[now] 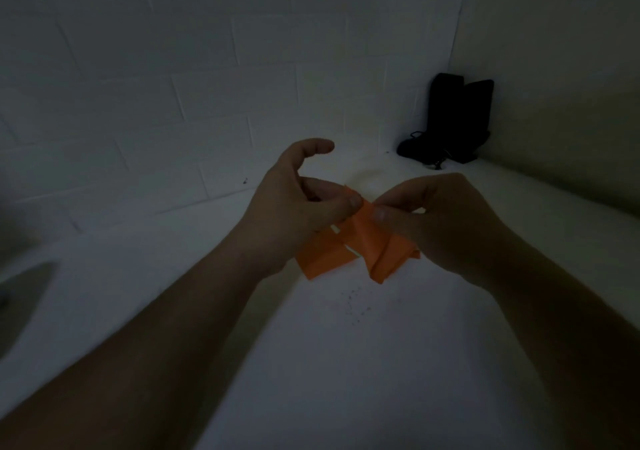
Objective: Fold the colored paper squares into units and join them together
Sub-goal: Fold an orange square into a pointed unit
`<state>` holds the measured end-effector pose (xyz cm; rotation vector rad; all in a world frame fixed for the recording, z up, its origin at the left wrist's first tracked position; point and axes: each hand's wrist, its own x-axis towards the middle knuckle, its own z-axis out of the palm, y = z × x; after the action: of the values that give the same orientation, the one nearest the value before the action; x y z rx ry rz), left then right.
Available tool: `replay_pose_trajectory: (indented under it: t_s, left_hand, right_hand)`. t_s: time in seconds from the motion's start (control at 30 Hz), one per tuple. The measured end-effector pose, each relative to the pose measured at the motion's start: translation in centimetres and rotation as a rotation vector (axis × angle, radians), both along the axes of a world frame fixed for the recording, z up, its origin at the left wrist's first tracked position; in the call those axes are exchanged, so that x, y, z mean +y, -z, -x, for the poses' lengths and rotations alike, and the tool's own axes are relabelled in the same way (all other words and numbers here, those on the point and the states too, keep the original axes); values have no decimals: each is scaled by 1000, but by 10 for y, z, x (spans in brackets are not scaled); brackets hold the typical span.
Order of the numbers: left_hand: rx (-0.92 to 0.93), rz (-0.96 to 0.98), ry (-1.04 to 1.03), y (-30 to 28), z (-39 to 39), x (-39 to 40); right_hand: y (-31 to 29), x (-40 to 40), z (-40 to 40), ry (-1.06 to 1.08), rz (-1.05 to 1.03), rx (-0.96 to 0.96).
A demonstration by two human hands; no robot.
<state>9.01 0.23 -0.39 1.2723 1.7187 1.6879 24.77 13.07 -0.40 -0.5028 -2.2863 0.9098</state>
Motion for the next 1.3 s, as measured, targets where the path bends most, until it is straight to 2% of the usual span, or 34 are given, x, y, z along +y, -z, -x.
replay_pose_trajectory:
  t_s: [0.2,0.33,0.57,0.83,0.97,1.07,1.2,1.3]
  left_hand:
    - [-101,-5,-10,9,-11,9]
    - [-206,3,-33,11,-11,13]
    - [-281,61,48,6,-11,10]
    - [-268,126,148,9,-14,9]
    - [-326,172,177,7,-17,9]
    - [-302,231,188,8,-22,9]
    - [-255,222,215,18,-17,13]
    - [-259,172,153,18,-16,12]
  right_hand:
    - [4,-2,7,-20,242,108]
    - [2,0,7,-33,524,142]
    - [2,3,8,0,536,116]
    - [-2,-6,7,-101,580,142]
    - [0,-5,8,-22,639,195]
    - [2,-1,10,40,682,237]
    - [2,0,9,22,705,212]
    - [1,3,6,-45,736,147]
